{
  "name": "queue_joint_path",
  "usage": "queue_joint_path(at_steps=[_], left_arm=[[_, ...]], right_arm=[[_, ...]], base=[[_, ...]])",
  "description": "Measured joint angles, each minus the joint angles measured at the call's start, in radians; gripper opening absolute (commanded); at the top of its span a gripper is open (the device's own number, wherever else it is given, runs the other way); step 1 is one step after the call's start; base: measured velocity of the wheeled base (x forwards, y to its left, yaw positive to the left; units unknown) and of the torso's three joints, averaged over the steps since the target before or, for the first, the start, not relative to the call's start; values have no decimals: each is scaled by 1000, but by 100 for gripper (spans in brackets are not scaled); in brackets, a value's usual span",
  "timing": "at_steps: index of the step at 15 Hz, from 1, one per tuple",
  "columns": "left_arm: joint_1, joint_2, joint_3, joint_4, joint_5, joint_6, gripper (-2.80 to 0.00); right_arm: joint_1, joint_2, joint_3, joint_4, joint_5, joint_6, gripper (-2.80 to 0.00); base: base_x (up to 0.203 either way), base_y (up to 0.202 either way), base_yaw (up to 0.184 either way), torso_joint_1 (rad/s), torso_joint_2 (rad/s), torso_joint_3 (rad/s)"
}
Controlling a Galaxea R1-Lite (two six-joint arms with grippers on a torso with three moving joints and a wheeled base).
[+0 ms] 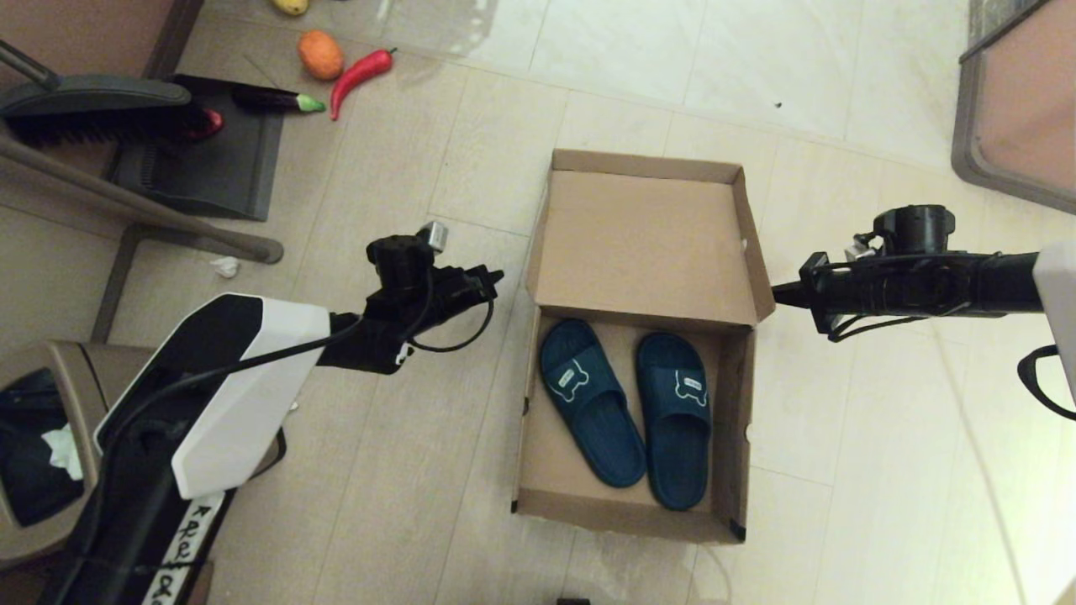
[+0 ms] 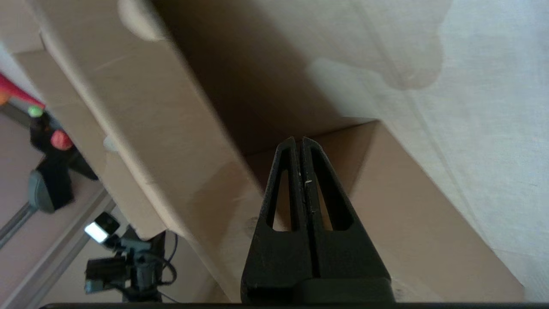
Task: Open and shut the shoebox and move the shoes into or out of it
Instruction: Close the shoe box
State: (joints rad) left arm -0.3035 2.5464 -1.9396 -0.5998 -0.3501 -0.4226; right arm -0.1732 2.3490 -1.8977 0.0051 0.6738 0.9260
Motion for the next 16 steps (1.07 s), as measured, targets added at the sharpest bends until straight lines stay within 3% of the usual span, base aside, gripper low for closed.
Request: queue_joint_path(at_steps=[16], left_arm=[[6,8,18,11,1,4,-280]], right_arm=[[89,2,90,-1,-38,35,-280]], base=[[0,0,0,0,0,0]])
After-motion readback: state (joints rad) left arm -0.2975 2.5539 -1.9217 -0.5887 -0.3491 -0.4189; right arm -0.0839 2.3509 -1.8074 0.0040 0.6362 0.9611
